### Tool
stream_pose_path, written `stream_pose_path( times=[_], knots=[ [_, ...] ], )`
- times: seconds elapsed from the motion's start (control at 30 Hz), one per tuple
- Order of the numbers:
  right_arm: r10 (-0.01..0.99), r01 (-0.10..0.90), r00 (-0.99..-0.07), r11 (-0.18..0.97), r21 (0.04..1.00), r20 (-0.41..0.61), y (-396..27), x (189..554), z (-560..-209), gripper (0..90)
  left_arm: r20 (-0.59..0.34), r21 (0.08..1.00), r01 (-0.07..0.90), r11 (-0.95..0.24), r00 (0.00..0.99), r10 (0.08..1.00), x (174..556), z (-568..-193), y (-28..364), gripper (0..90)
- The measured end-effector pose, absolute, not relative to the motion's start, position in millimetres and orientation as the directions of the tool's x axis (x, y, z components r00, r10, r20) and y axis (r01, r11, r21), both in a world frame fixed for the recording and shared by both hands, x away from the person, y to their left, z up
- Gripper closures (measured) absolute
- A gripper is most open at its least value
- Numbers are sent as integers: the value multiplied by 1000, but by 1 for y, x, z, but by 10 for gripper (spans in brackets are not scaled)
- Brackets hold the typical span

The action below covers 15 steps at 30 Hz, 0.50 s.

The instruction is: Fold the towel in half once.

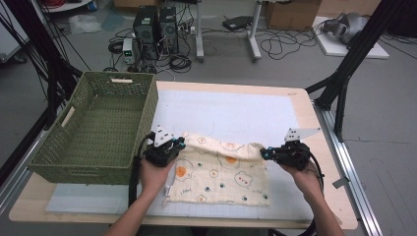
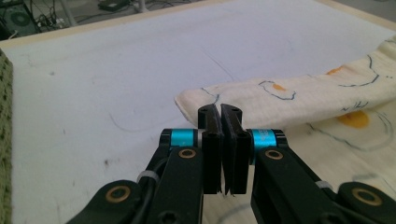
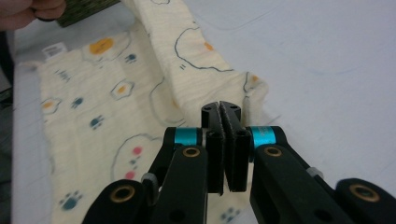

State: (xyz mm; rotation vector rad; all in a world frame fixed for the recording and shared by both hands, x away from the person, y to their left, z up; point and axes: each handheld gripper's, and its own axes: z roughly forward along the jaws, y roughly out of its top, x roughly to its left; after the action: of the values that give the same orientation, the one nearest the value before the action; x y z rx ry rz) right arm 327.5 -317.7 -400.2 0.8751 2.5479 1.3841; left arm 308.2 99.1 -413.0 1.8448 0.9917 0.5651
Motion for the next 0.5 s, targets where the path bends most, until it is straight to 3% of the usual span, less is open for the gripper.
stream_pose_path(
  times=[0.27, 0.5],
  knots=[
    [501, 448, -847, 489, 748, 179, -317, 294, -422, 875, -45, 838, 451, -308, 619, 784, 272, -433, 108, 847],
    [504, 458, -840, 461, 760, 200, -324, 282, -426, 699, -65, 836, 447, -319, 658, 750, 262, -428, 110, 615]
  ],
)
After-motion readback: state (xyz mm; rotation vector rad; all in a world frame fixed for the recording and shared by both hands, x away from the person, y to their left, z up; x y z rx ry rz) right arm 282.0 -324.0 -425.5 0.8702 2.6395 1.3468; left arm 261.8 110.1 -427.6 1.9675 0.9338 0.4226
